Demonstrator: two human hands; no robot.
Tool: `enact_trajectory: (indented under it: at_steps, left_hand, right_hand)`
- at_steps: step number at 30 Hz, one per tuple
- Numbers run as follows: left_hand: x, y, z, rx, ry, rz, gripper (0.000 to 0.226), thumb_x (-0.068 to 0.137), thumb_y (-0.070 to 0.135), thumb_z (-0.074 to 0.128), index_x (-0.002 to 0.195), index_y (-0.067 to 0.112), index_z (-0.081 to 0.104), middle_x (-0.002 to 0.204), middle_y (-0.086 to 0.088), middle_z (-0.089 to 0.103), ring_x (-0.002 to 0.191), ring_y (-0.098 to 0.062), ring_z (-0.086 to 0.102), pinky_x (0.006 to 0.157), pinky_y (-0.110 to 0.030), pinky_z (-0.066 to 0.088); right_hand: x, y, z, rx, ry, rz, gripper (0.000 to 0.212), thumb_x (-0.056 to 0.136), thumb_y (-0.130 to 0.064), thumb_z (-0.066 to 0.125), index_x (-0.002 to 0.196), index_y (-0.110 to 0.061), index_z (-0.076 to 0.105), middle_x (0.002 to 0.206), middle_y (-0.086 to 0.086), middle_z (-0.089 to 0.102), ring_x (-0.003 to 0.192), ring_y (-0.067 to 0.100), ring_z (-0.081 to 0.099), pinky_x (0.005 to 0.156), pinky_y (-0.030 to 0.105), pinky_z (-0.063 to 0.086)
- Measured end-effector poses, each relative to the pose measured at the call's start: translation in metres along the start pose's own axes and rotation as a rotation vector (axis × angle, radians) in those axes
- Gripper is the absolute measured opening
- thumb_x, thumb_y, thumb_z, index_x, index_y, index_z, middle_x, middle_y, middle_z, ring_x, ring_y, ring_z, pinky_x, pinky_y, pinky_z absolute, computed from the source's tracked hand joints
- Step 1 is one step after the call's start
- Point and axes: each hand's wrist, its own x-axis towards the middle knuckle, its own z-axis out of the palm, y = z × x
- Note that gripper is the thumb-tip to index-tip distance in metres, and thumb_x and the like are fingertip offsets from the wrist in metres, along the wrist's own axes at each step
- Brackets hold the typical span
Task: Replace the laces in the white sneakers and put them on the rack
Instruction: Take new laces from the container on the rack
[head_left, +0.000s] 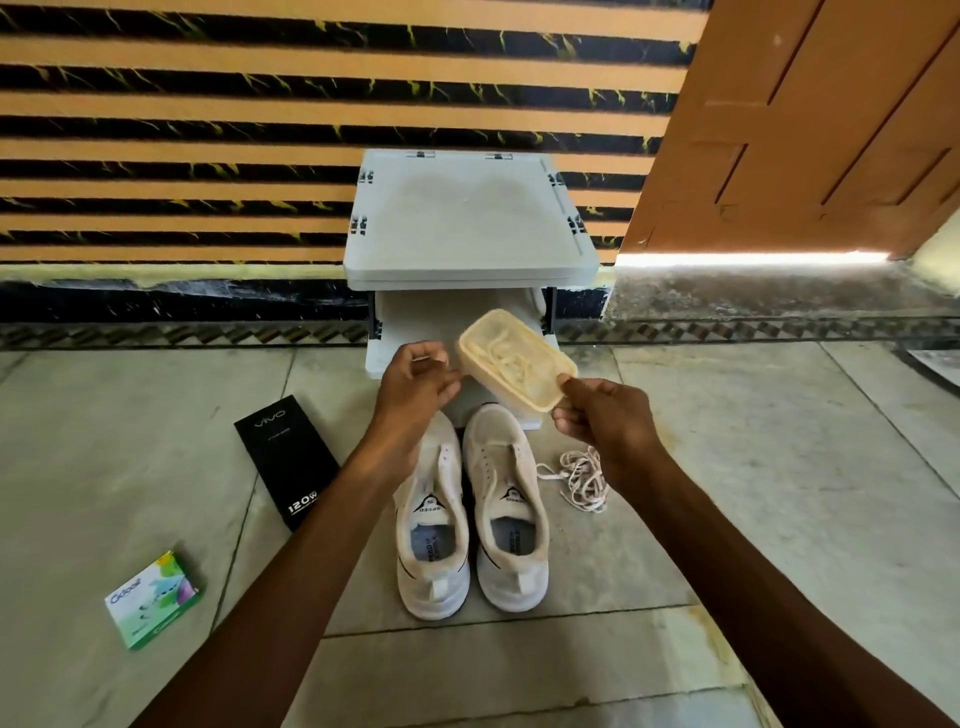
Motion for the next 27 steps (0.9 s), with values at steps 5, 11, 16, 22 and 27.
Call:
enact_trajectory:
  at_steps: [5,11,16,22,27]
  left_hand:
    - [-0.002,-0.003,0.000,0.109,-0.067,-0.033,0.019,0.102,0.013,0.045,0.107,0.013,0.064,0.099,-0.007,0.068,0.084,-0.017,0.067,0.074,-0.027,0.055]
    - [-0.003,-0.010,0.000,0.240,-0.121,0.014,0.020,0.102,0.014,0.045,0.096,0.013,0.065,0.081,0.000,0.069,0.071,-0.016,0.064,0.065,-0.023,0.049]
    - [-0.004,-0.009,-0.002,0.292,-0.147,0.015,0.021,0.102,0.013,0.044,0.097,0.014,0.065,0.083,-0.001,0.068,0.076,-0.017,0.064,0.069,-0.027,0.049]
    - [-0.002,-0.014,-0.004,0.243,-0.164,-0.038,0.021,0.102,0.012,0.045,0.100,0.011,0.066,0.083,-0.002,0.068,0.075,-0.016,0.064,0.070,-0.025,0.052]
    - [-0.001,-0.020,-0.005,0.215,-0.171,-0.072,0.020,0.102,0.013,0.045,0.102,0.010,0.066,0.084,-0.002,0.069,0.075,-0.015,0.065,0.069,-0.023,0.053]
  right_hand:
    - [0.026,-0.007,0.012,0.161,-0.082,0.135,0.014,0.094,-0.006,0.061,0.087,0.006,0.063,0.060,0.012,0.069,0.053,0.016,0.068,0.053,0.021,0.057]
    - [0.062,-0.012,0.035,0.275,-0.106,0.158,0.009,0.095,-0.003,0.058,0.096,0.007,0.059,0.078,0.020,0.069,0.059,0.021,0.071,0.054,0.023,0.058]
    - [0.081,-0.015,0.049,0.300,-0.135,0.173,0.008,0.097,-0.006,0.057,0.095,0.001,0.061,0.079,0.018,0.071,0.063,0.020,0.072,0.055,0.023,0.057]
    - [0.092,-0.016,0.054,0.342,-0.127,0.197,0.010,0.096,-0.008,0.059,0.092,0.001,0.062,0.075,0.017,0.072,0.055,0.016,0.069,0.053,0.022,0.057]
    - [0.089,-0.008,0.050,0.349,-0.145,0.197,0.011,0.095,-0.011,0.060,0.098,-0.001,0.063,0.087,0.018,0.072,0.060,0.015,0.070,0.057,0.022,0.058]
